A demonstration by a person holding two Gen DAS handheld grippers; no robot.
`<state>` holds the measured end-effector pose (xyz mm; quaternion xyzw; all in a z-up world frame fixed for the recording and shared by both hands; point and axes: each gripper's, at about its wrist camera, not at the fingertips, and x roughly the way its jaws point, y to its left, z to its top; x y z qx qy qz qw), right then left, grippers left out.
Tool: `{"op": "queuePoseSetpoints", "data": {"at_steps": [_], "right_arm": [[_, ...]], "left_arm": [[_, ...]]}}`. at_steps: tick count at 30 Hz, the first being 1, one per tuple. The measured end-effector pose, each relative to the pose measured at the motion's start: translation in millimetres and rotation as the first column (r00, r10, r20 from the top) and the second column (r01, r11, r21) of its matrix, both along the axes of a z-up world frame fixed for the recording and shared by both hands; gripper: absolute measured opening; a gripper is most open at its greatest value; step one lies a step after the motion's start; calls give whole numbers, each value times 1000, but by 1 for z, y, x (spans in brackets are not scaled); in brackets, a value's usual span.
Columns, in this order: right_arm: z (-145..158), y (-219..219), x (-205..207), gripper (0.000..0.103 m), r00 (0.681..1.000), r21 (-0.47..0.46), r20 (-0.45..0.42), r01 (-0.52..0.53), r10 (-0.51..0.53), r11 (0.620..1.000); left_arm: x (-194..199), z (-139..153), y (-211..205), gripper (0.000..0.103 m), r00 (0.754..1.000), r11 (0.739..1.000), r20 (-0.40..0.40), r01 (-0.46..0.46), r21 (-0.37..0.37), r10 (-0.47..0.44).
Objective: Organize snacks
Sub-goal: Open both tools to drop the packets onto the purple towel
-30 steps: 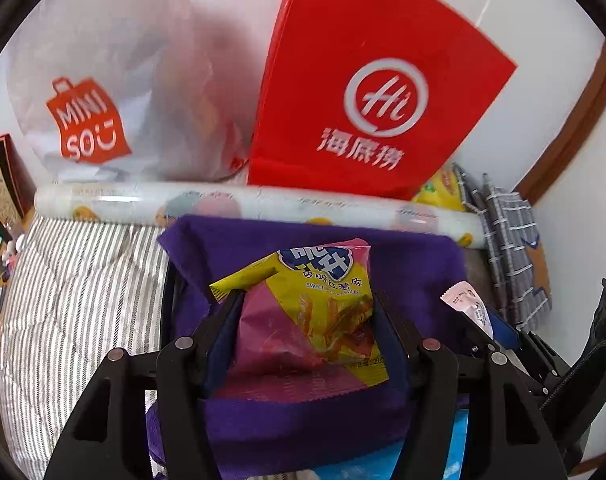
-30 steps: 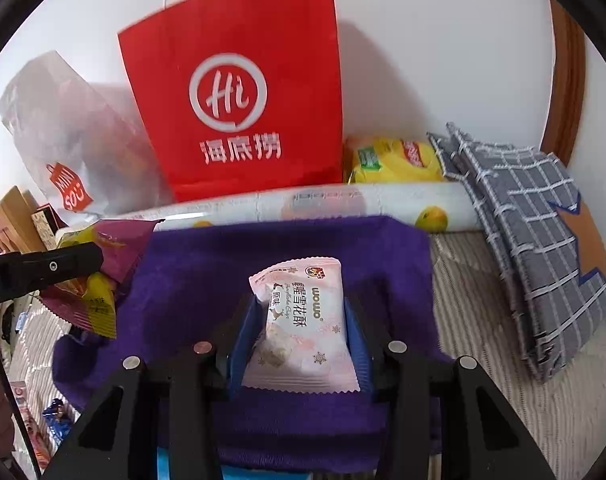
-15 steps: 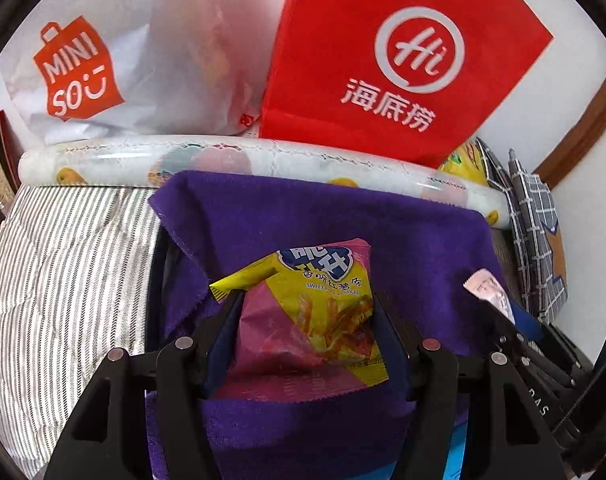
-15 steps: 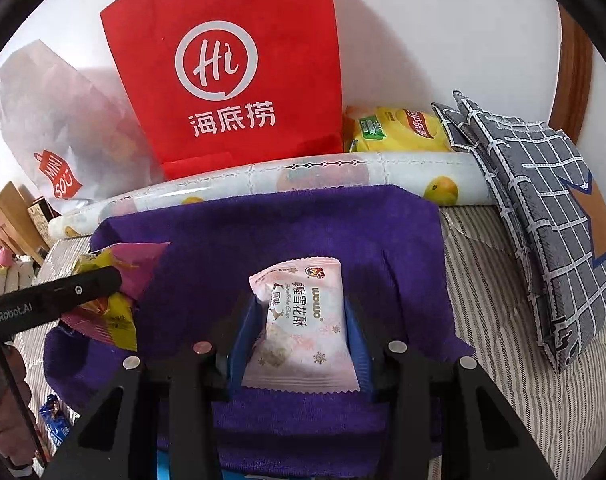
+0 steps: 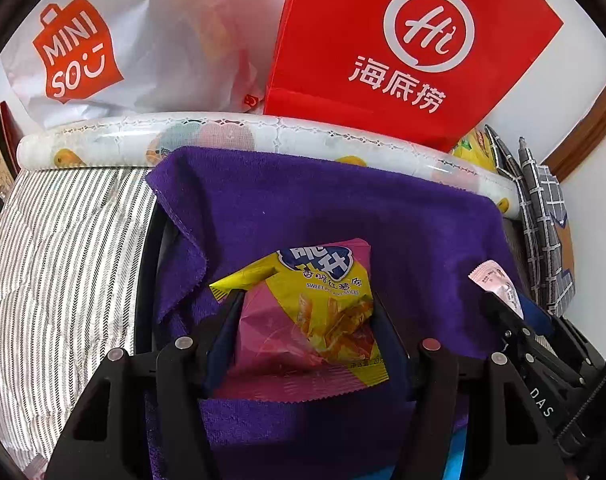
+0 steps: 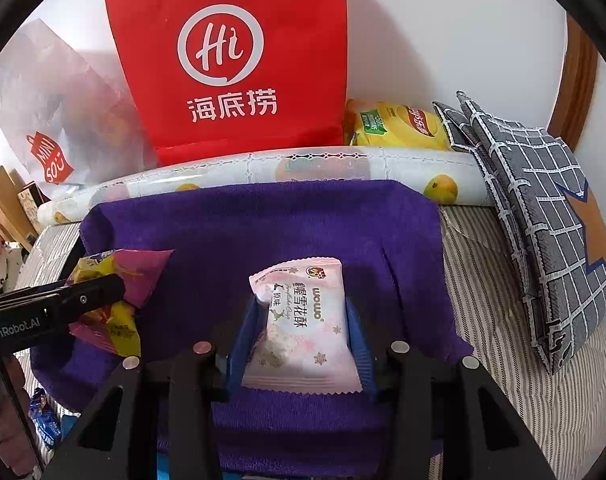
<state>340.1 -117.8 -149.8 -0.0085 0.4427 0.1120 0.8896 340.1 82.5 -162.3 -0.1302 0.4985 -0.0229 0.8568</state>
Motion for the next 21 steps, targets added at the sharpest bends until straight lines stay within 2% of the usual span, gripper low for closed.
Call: {"op": "queuePoseSetpoints", "data": {"at_steps": [3, 7, 9, 10, 12, 13, 16, 21], "right_arm": [[0, -1, 0, 45, 1000, 9, -7, 1, -1, 1000], [1, -3, 0, 59, 1000, 35, -13, 7, -7, 999], [4, -3, -2, 60, 1000, 37, 6, 7, -7, 999], [6, -3, -4, 63, 1000, 32, 14, 7, -8, 999], [12, -2, -8, 65, 999, 19, 34, 10, -10, 1000], [15, -2, -11, 67, 999, 18, 47, 13, -14, 1000], [22, -4, -19, 74, 998, 33, 54, 15, -17, 999], [38, -7, -38, 78, 998, 21, 56, 38, -39, 999]], "left_arm": [[-2, 0, -2, 63, 1000, 1000, 14, 11, 19, -12], [-3, -2, 1, 63, 1000, 1000, 15, 11, 2, -11], [-5, -1, 2, 63, 1000, 1000, 17, 17, -6, -17], [-6, 0, 2, 65, 1000, 1000, 18, 16, -12, -15], [-9, 4, 3, 77, 999, 1000, 27, 23, -16, -23], [-11, 6, 4, 80, 999, 1000, 33, 25, -10, -25], [-20, 14, 5, 80, 998, 1000, 51, 21, -1, -21], [-36, 22, 12, 82, 999, 1000, 39, 7, -29, -6]]}}
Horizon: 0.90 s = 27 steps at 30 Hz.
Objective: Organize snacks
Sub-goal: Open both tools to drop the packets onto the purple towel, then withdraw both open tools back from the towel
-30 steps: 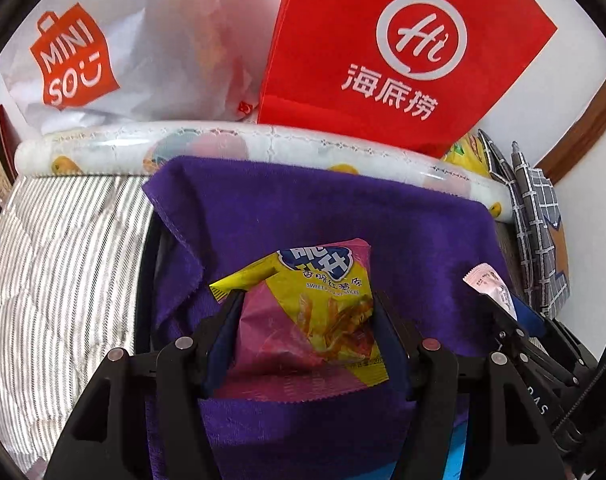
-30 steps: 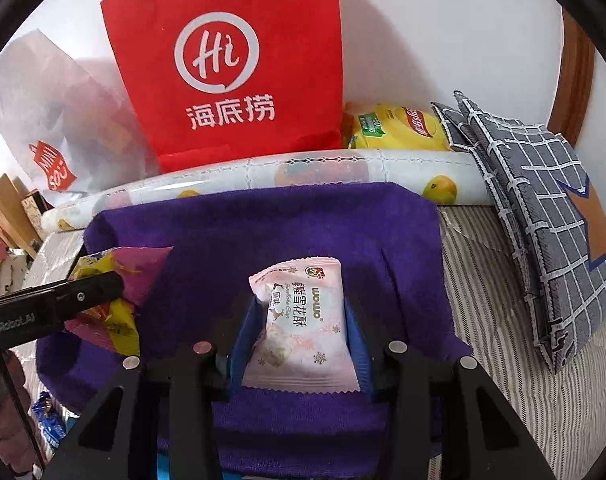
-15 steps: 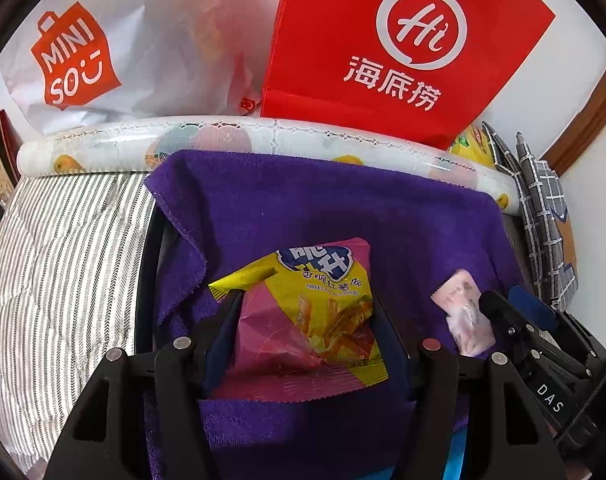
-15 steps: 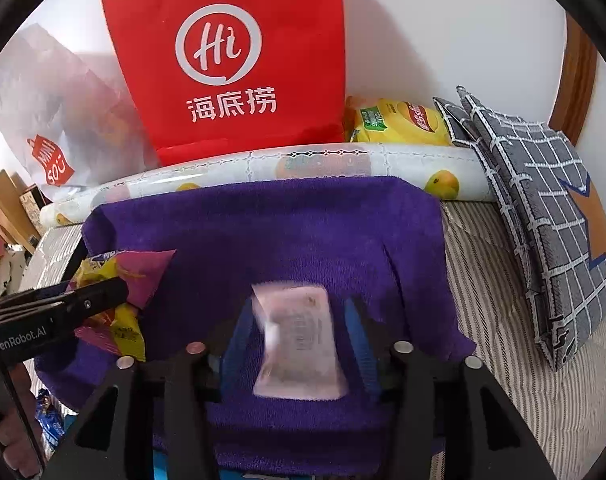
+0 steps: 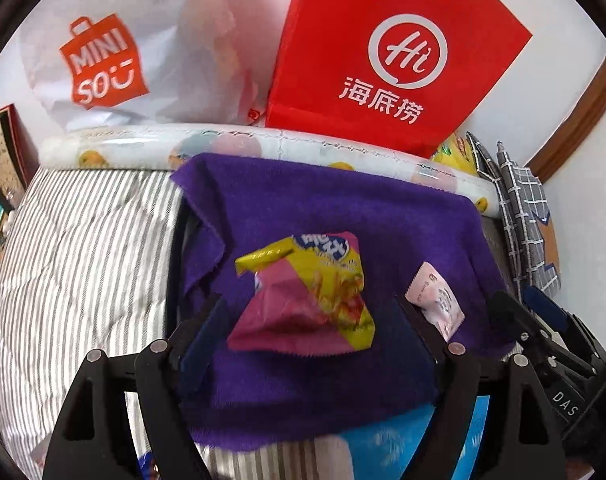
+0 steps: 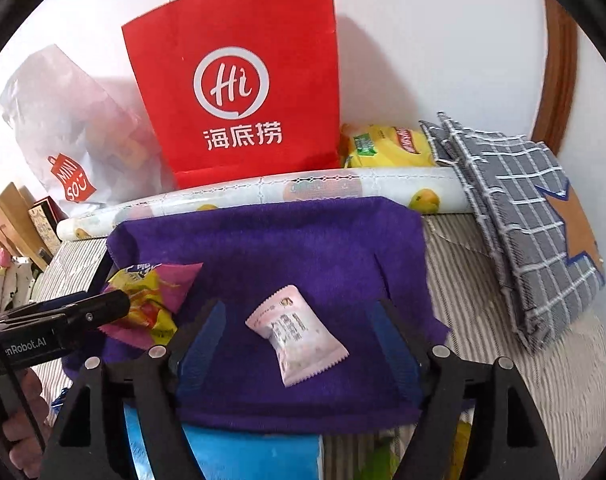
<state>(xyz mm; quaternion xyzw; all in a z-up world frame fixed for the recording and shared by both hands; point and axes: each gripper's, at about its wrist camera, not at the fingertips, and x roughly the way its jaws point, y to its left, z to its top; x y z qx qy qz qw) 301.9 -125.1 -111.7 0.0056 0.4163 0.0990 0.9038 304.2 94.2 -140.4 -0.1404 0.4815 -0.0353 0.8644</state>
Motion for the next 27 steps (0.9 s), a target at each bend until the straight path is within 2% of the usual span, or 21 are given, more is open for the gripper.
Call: {"op": "queuePoseSetpoints", "data": {"at_steps": [5, 9, 12, 17, 24, 27], "right_arm": [[15, -6, -20, 86, 999, -40, 4, 47, -46, 998], [21, -13, -36, 92, 999, -19, -17, 51, -51, 999], [24, -15, -46, 92, 996, -49, -11, 90, -91, 995], [35, -23, -65, 92, 994, -18, 9, 111, -110, 994], [40, -25, -94, 92, 989, -97, 73, 138, -131, 986], [36, -24, -104, 92, 991, -109, 64, 126, -119, 986]], "left_arm": [[-21, 15, 1, 88, 999, 1000, 36, -11, 27, 10], [-38, 23, 4, 92, 998, 997, 35, -52, 49, 50], [-49, 27, 7, 92, 998, 998, 34, -60, 37, 58], [-63, 30, 8, 92, 1000, 999, 21, -24, 38, 23], [-95, 46, 7, 92, 995, 998, 97, 18, 52, -23], [-106, 48, 9, 92, 994, 1000, 106, 9, 20, -12]]}}
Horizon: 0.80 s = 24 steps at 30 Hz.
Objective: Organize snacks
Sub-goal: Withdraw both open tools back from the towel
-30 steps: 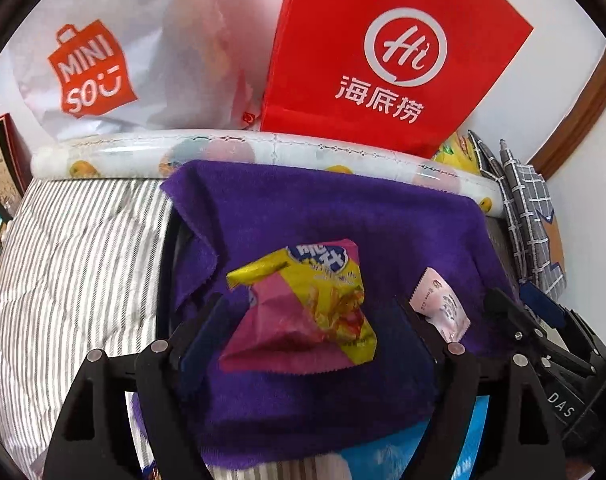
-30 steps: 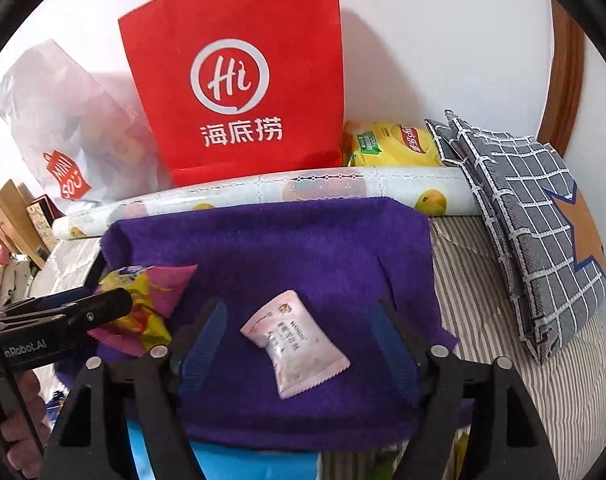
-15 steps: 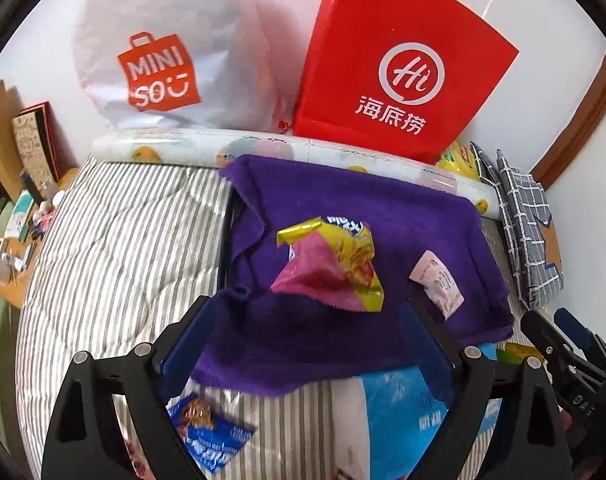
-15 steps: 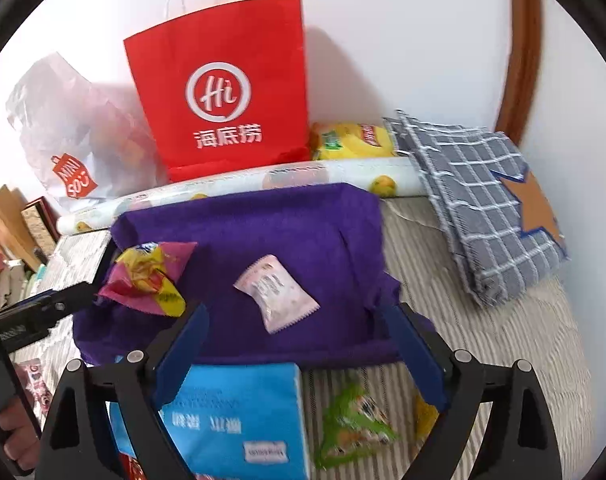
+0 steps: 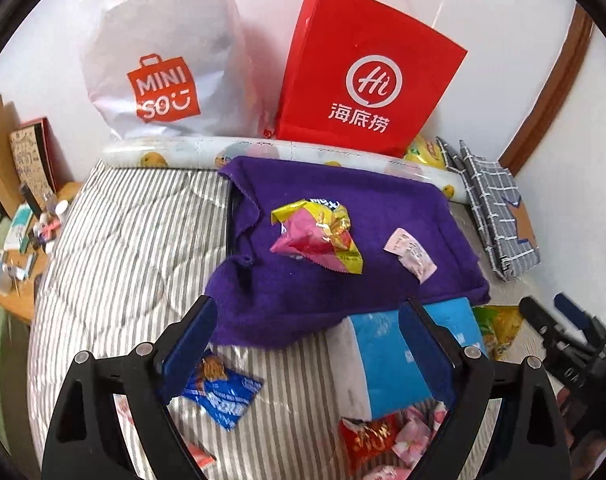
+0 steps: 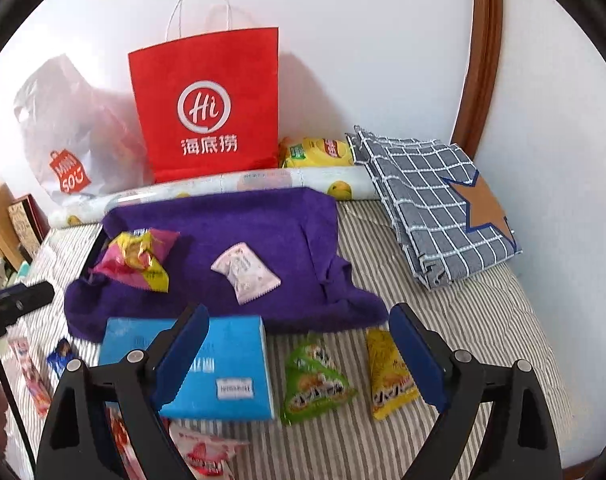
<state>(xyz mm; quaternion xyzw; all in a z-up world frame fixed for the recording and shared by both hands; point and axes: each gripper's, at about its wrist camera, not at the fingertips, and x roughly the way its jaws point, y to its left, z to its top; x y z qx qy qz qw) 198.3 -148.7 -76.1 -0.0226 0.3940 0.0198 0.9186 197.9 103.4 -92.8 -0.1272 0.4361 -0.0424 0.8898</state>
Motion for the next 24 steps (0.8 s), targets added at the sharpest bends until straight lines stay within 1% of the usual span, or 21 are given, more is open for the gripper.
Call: {"op": "queuePoseSetpoints", "data": {"at_steps": [2, 4, 8, 10, 13, 17, 19, 22, 24], "right_arm": [[-3, 1, -6, 92, 1000, -19, 4, -4, 4, 1000], [-4, 1, -13, 92, 1000, -27, 18, -9, 10, 1000], [-7, -3, -22, 92, 1000, -8, 24, -7, 7, 1000], [-8, -9, -29, 92, 999, 18, 45, -15, 14, 1000], [-10, -15, -36, 92, 999, 37, 44, -14, 12, 999], [-11, -22, -44, 92, 999, 39, 40, -22, 20, 999], [-11, -27, -50, 92, 999, 41, 36, -28, 26, 999], [-12, -37, -56, 92, 999, 63, 24, -34, 33, 997], [-12, -44, -60, 92, 999, 78, 34, -31, 28, 997]], "left_arm": [[-5, -1, 3, 92, 1000, 1000, -8, -10, -30, 10], [-10, -3, 5, 91, 1000, 999, -20, -13, -42, 12], [-23, -2, 3, 91, 1000, 999, -2, -31, 24, 31], [-29, -2, 3, 91, 1000, 999, 4, -31, 37, 31], [-38, -2, 4, 91, 999, 998, 8, -44, 39, 44], [-47, -1, 3, 91, 998, 998, -12, -65, 27, 65], [-53, 2, 2, 91, 997, 997, -6, -79, 15, 79], [-60, 6, -5, 91, 997, 997, -6, -72, 14, 72], [-64, 8, -11, 90, 998, 998, 0, -69, 8, 69]]}}
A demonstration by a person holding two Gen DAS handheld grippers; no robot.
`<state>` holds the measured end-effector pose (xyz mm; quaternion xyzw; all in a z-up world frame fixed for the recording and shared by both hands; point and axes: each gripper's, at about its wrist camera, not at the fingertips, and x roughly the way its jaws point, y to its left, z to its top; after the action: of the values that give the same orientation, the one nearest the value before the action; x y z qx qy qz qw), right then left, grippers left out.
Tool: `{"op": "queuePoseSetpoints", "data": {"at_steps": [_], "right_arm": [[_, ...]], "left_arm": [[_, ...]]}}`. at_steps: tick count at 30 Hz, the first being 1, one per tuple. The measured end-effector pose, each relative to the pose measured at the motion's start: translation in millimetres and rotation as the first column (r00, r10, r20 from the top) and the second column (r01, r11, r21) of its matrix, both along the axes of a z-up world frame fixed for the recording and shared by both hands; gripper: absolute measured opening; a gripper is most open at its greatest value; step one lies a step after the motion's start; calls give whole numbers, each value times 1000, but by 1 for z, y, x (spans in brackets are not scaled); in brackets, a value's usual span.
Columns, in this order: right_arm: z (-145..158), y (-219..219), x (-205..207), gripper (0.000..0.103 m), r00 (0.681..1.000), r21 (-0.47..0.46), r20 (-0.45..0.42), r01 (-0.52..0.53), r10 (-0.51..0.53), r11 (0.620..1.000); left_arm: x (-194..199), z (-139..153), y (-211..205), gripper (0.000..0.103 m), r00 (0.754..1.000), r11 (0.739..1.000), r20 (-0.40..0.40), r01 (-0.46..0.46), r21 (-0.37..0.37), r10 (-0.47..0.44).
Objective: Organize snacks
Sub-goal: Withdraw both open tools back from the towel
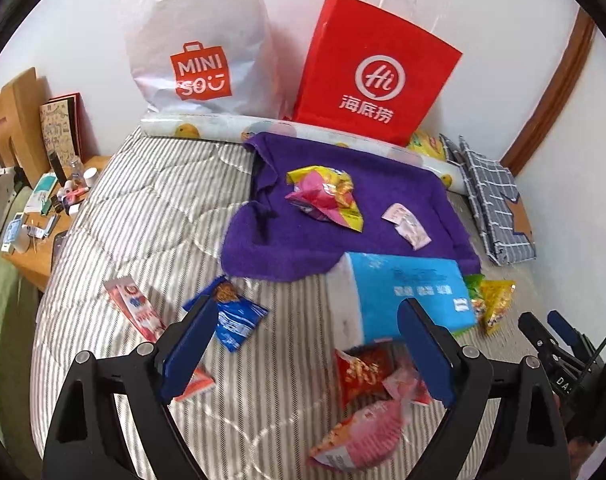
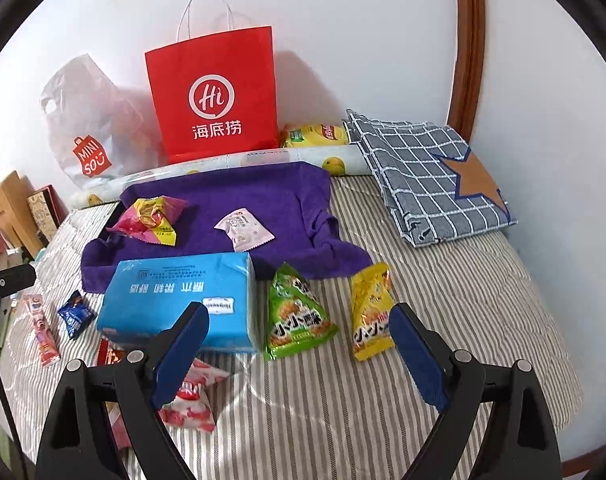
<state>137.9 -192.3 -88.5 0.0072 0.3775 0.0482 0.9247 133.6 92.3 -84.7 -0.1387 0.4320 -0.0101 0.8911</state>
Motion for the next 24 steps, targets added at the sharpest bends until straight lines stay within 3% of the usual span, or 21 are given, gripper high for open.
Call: {"op": "queuePoseSetpoints", "data": {"at_steps": [6, 17, 24], "right_arm": [[-6, -22, -6, 92, 1000, 28, 2, 22, -22, 999], [-22, -47, -6, 90, 999, 40, 10, 36, -36, 999], [-34, -69, -1, 90, 997, 15, 0, 77, -77, 997]], "left_arm": [[-12, -4, -12, 88, 999, 999, 23, -34, 9, 33], [-22, -17, -7, 88, 991, 991, 80, -99, -85, 106], [-15, -27, -7, 88, 993, 994, 61, -104, -20, 105]]}}
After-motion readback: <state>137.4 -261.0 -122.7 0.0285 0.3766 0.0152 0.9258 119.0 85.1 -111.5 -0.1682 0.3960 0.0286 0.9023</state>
